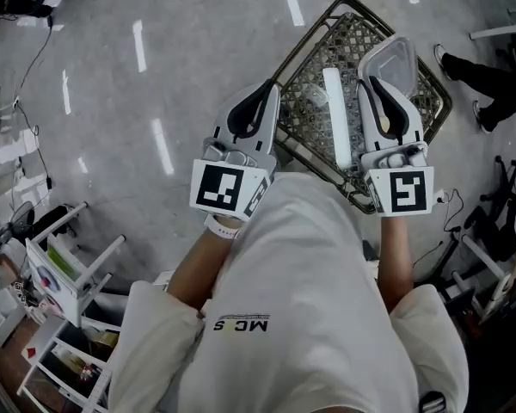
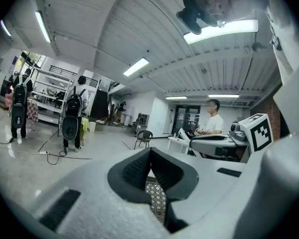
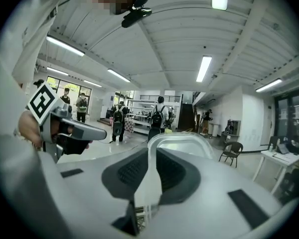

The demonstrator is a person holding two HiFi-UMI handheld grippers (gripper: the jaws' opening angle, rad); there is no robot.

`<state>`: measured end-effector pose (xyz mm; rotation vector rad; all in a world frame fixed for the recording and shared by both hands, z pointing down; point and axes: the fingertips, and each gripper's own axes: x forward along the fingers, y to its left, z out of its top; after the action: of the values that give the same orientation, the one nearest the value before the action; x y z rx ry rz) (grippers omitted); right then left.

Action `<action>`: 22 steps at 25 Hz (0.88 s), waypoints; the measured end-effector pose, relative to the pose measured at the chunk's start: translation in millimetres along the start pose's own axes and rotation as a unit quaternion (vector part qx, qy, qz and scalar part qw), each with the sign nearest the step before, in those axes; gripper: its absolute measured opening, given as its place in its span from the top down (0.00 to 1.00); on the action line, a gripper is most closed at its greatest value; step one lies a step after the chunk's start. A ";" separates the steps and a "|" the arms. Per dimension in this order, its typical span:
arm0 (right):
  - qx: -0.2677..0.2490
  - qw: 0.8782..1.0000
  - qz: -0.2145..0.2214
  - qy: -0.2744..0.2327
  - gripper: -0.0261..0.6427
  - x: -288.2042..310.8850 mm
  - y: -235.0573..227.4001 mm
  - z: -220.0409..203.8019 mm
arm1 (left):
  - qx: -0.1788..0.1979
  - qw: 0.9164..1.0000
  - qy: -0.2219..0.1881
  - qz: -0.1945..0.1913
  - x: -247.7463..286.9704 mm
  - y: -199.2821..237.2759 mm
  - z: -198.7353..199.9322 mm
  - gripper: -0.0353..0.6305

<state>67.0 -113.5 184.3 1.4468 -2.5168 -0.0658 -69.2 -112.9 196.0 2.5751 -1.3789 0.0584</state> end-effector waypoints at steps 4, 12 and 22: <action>0.013 0.999 -0.019 -0.024 0.86 -12.0 -11.3 17.3 | 0.004 1.000 -0.013 0.000 1.8 -1.4 13.0 0.91; 0.042 0.996 -0.055 -0.061 0.86 -42.8 -29.7 40.2 | 0.014 1.000 -0.022 -0.011 2.7 -12.2 22.1 0.91; 0.051 0.995 -0.066 -0.061 0.86 -64.7 -25.5 30.7 | 0.024 0.999 -0.026 -0.008 -3.5 -8.0 30.3 0.91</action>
<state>112.8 -73.5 138.8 1.6972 -2.5498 -0.0509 -66.6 -112.1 164.6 2.6441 -1.3914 0.0224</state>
